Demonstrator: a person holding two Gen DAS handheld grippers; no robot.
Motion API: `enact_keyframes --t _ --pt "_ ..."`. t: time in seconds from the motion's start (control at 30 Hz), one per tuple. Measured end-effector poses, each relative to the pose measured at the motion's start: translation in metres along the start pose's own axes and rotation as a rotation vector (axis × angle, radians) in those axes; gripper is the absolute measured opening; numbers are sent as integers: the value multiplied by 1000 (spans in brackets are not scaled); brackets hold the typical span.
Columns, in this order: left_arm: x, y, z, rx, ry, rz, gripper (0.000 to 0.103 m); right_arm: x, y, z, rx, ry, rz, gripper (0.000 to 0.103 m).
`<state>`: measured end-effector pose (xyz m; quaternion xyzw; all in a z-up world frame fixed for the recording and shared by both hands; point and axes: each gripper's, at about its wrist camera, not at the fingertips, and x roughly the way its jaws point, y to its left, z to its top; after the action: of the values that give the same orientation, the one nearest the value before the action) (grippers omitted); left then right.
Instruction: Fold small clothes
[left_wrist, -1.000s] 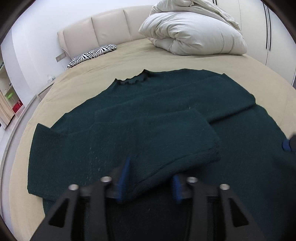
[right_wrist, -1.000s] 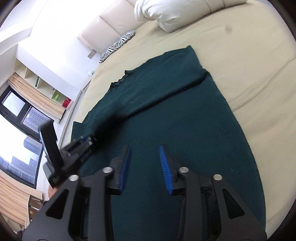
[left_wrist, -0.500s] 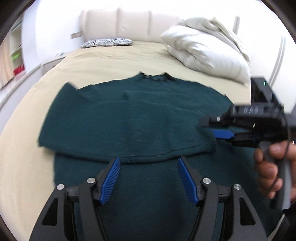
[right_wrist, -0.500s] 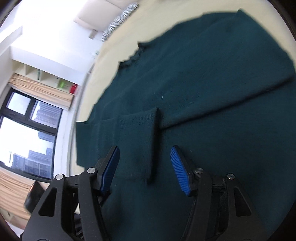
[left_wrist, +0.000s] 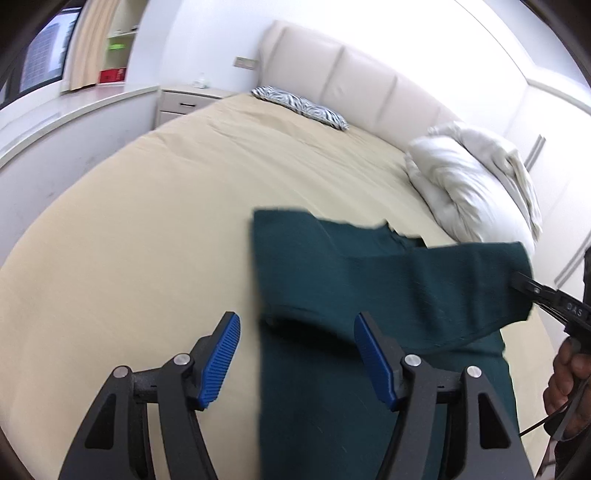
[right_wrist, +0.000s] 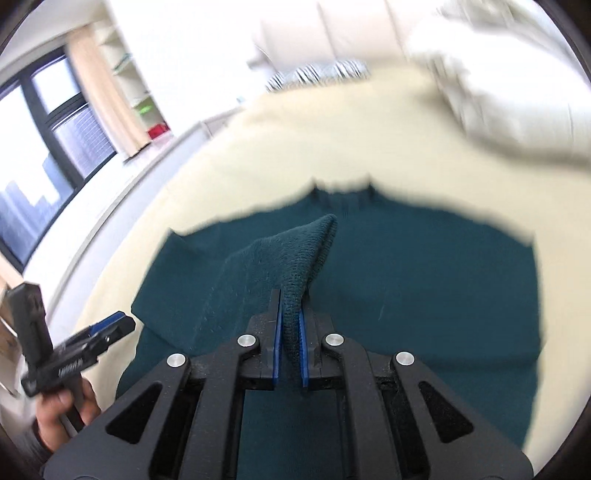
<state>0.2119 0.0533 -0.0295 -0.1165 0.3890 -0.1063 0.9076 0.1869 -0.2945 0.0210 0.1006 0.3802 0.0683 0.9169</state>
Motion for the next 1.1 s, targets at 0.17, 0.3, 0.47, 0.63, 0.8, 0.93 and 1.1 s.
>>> enact_keyframes --t 0.17,0.3,0.47,0.63,0.8,0.93,1.1 --pt "26 16 21 -32 14 37 67 30 -50 14 46 19 -52 6" --pt "58 23 35 -32 68 79 67 83 -103 -10 189 180 -48 6" --pt "91 18 49 -15 122 97 67 91 -113 -26 229 170 5 7" --pt "121 16 69 1 156 111 67 87 -121 -22 270 165 52 7" --pt "142 15 75 57 180 122 37 85 -116 -38 271 177 48 7" --pt "144 22 76 36 173 107 9 93 -118 -40 261 173 31 7" --pt "126 11 78 114 90 129 8 84 -117 -41 279 138 6 6"
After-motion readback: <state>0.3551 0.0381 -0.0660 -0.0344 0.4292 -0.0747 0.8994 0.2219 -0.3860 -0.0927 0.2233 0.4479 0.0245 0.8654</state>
